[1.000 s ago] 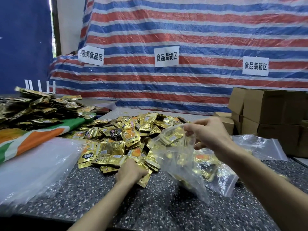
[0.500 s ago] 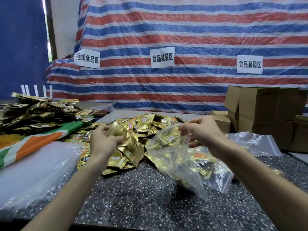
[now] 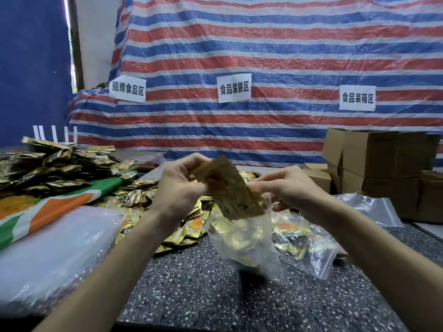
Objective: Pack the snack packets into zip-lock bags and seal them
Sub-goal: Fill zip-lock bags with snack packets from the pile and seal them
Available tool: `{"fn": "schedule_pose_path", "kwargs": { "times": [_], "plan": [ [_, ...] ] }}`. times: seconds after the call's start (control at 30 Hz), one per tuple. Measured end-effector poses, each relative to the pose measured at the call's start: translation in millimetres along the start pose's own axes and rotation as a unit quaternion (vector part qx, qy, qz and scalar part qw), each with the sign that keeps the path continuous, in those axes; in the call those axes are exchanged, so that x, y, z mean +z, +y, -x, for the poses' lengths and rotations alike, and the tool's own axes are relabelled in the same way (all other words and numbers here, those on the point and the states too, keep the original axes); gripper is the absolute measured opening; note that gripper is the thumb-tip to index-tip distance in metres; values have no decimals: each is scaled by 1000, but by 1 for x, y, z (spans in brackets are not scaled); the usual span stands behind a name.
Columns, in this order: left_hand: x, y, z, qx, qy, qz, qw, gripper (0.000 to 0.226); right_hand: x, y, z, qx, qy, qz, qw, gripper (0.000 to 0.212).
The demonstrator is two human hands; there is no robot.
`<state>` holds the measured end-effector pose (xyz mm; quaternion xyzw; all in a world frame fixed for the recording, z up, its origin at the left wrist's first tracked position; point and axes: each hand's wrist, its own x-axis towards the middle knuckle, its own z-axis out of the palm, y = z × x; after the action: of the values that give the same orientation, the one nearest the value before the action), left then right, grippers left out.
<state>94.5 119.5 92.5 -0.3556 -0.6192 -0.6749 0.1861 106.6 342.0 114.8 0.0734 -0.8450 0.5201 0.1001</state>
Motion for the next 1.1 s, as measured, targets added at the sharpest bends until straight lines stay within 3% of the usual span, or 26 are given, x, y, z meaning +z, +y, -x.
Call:
{"fn": "schedule_pose_path", "kwargs": {
  "times": [0.13, 0.2, 0.27, 0.33, 0.43, 0.63, 0.93, 1.1],
  "plan": [
    [9, -9, 5, -18, -75, -47, 996, 32, -7, -6, 4, 14, -42, 2, 999, 20],
    [13, -13, 6, 26, -96, -119, 988, 36, -6, -7, 5, 11, -53, 13, 998, 25],
    [21, -16, 7, 76, -105, -221, 967, 24, -3, -7, 4, 9, -52, 13, 999, 24],
    [28, -18, 7, 93, -125, -376, 913, 9, -2, -7, 3, 9, -49, 11, 999, 21],
    [29, -25, 7, 94, -217, -532, 813, 24, -2, -6, 0, 8, -35, 26, 999, 15],
    [6, -21, 5, 108, -281, -503, 810, 58, -4, 0, -3, -5, -28, 62, 998, 10],
    [-11, -15, 0, 107, -335, -517, 780, 23, -7, 1, 0, -56, -27, 93, 994, 10],
    [-8, -17, -5, 125, -317, -483, 806, 31, -1, -5, 13, -152, 6, 129, 980, 20]
  ]
}}
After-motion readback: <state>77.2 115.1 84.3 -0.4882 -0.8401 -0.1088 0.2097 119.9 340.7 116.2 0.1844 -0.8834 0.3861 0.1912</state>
